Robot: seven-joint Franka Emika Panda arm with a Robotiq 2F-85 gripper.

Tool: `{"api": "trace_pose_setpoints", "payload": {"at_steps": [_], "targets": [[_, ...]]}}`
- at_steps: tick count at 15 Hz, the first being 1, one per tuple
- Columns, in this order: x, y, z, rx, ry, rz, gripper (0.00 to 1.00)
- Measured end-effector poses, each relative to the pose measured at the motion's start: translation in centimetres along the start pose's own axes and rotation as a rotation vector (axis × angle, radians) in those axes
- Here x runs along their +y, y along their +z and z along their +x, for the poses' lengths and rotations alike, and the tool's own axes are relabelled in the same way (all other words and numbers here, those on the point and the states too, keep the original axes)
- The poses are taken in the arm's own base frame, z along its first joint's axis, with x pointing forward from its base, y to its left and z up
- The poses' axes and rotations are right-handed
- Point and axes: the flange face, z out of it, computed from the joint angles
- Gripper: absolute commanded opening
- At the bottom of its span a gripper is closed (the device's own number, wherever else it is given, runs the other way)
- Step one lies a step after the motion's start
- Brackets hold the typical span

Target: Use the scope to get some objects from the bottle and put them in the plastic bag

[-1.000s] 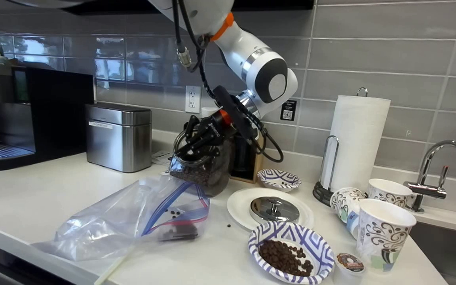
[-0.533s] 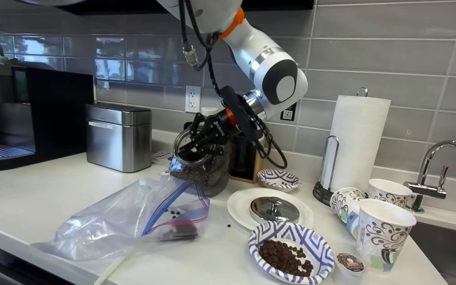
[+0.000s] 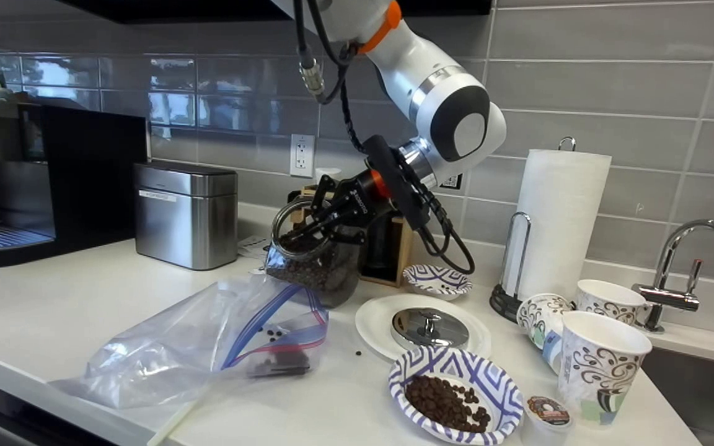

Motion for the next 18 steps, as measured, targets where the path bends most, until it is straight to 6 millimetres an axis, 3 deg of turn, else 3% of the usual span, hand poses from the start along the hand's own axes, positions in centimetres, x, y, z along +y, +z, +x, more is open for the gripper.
{"api": "trace_pose_setpoints", "payload": {"at_steps": [9, 18], "targets": [[-2.1, -1.4, -4.2, -0.028, -0.114, -0.002, 0.01], [-0.4, 0.1, -10.6, -0.111, -0.095, -0.008, 0.01]]}}
